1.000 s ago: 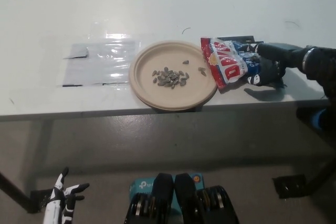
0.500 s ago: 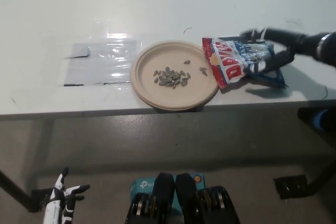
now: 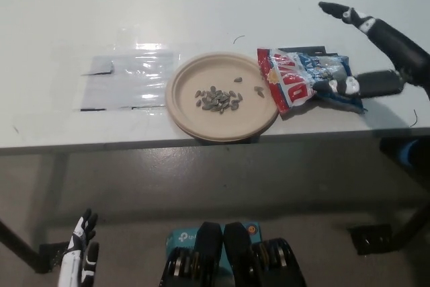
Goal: The robot picks up a small bag of sunflower seeds on the right hand side and take it to the empty plate on the left hand side then pours some sunflower seeds on to the plate.
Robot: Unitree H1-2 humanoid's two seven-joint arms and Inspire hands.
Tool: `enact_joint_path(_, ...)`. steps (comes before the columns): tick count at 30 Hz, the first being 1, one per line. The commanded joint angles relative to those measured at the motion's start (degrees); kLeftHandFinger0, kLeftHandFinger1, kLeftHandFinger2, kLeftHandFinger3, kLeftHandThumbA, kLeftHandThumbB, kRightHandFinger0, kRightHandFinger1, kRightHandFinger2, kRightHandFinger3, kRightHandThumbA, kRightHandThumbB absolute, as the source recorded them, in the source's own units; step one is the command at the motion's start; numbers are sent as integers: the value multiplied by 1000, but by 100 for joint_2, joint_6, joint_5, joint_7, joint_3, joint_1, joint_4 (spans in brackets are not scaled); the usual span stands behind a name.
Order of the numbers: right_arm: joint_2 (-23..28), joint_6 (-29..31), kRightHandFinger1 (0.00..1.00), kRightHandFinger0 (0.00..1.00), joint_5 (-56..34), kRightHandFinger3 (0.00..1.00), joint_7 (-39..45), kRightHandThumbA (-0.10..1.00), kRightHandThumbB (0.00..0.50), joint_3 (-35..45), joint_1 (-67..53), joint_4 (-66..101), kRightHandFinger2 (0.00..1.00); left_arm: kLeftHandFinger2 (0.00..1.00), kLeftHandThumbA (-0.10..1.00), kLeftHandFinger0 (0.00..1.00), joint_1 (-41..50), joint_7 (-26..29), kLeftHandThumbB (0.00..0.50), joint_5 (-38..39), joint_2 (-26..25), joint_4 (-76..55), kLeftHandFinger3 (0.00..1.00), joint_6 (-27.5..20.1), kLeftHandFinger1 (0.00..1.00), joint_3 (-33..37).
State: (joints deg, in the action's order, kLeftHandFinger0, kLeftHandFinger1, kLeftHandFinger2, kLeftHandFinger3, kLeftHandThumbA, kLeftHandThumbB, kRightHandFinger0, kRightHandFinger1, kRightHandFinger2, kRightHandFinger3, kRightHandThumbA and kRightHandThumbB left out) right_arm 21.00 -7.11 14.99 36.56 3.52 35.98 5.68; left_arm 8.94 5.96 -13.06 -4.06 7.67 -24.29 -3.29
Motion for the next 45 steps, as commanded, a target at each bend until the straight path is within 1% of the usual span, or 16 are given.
enact_joint_path(1,-352,-604,1000,1000,-1760,1000,-1360,1000,500,1565,-614,3564,1000,1000,1000,1000,-281,-719,347,1103,-213,-163,1000,44,1000,224)
enact_joint_path(4,-711,-426,1000,1000,-1728,1000,-1629,1000,500,1605,-1162,4124,1000,1000,1000,1000,-352,-845,383,1211,-249,-148,1000,25,1000,272)
enact_joint_path(6,-1070,-2,1000,1000,-1609,1000,-1891,1000,500,1566,-1620,4358,1000,1000,1000,1000,-376,-891,384,1267,-248,-139,1000,36,1000,289)
enact_joint_path(9,-1632,1553,1000,1000,-1436,1000,-2093,1000,498,1388,-2661,3961,1000,1000,1000,1000,-439,-892,376,1264,-236,-81,1000,35,1000,292)
enact_joint_path(12,-1974,2196,1000,1000,-1426,1000,-2095,1000,499,1266,-3150,3559,1000,1000,1000,1000,-586,-882,365,1301,-204,24,1000,8,1000,289)
enact_joint_path(13,-2120,2706,1000,1000,-1265,1000,-2131,1000,450,1176,-3314,3208,1000,1000,1000,1000,-613,-867,363,1283,-204,35,1000,-2,1000,282)
enact_joint_path(15,-2279,3326,1000,1000,-897,1000,-2208,1000,330,983,-3425,2544,1000,1000,1000,1000,-697,-839,366,1262,-205,74,1000,-22,1000,255)
enact_joint_path(16,-2316,3403,1000,1000,-731,1000,-2272,1000,296,888,-3439,2332,1000,1000,1000,1000,-718,-835,374,1257,-203,80,1000,-32,1000,253)
enact_joint_path(18,-2452,3403,1000,1000,-651,1000,-2215,1000,334,773,-3533,1758,1000,1000,1000,1000,-725,-852,378,1282,-196,64,1000,-41,1000,260)
enact_joint_path(20,-2341,3403,1000,1000,-436,1000,-2520,1000,237,557,-3504,1223,1000,1000,1000,1000,-688,-872,377,1285,-186,-9,1000,12,1000,266)
enact_joint_path(23,-2372,3403,1000,1000,-188,1000,-2766,1000,251,509,-3436,233,1000,1000,1000,1000,-660,-902,375,1312,-183,-70,1000,36,1000,281)
enact_joint_path(27,-2285,3403,1000,1000,-193,1000,-2793,1000,207,502,-3490,-537,1000,1000,1000,1000,-615,-946,375,1277,-147,-113,1000,71,1000,350)
enact_joint_path(30,-2319,3403,1000,1000,-328,1000,-2663,1000,235,614,-3592,-830,1000,1000,1000,1000,-579,-978,376,1271,-138,-119,1000,64,1000,401)
enact_joint_path(37,-2164,3403,1000,1000,-603,1000,-2598,1000,205,427,-3965,-960,1000,1000,1000,1000,-322,-1008,381,1251,-45,-180,1000,124,1000,542)
enact_joint_path(42,-2049,3403,1000,1000,-644,1000,-2680,1000,205,230,-4067,-1015,1000,1000,1000,1000,-306,-1032,387,1286,-45,-121,1000,22,1000,590)
enact_joint_path(45,-1981,3403,1000,1000,-706,1000,-2680,1000,224,112,-4121,-1031,1000,1000,1000,1000,-281,-1034,388,1278,-51,-139,1000,49,1000,604)
